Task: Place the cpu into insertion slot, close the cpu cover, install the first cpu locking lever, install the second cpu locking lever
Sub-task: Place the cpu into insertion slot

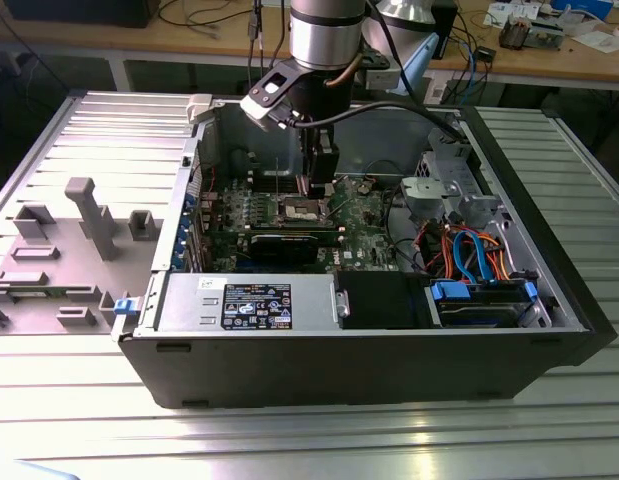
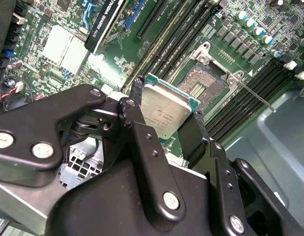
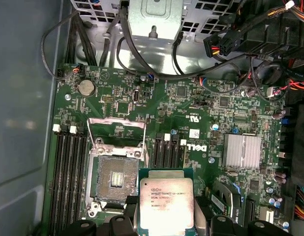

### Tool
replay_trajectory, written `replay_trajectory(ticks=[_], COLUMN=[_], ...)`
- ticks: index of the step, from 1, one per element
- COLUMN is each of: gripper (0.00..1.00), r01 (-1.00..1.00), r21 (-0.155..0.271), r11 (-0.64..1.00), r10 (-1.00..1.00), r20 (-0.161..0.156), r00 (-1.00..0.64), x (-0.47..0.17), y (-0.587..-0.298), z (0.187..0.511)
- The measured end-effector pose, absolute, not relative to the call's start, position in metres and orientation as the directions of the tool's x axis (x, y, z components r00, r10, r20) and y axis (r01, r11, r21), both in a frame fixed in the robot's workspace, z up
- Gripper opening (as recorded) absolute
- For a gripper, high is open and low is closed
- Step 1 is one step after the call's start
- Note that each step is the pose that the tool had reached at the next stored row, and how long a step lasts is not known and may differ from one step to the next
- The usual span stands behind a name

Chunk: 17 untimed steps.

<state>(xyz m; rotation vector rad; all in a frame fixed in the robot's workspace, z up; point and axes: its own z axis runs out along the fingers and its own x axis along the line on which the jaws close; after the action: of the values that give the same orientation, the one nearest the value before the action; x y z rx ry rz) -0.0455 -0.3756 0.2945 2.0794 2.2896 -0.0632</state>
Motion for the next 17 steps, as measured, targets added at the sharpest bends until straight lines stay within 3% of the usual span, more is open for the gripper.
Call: replay_trajectory(ticks=[17], gripper=[0.54], r01=[0.998], r21=[0.002], r11=[0.067], r10=[0.996], r20=[-0.065], r00=[-0.066], x=[-0.0455], y=[-0.3756], z=[0.2942])
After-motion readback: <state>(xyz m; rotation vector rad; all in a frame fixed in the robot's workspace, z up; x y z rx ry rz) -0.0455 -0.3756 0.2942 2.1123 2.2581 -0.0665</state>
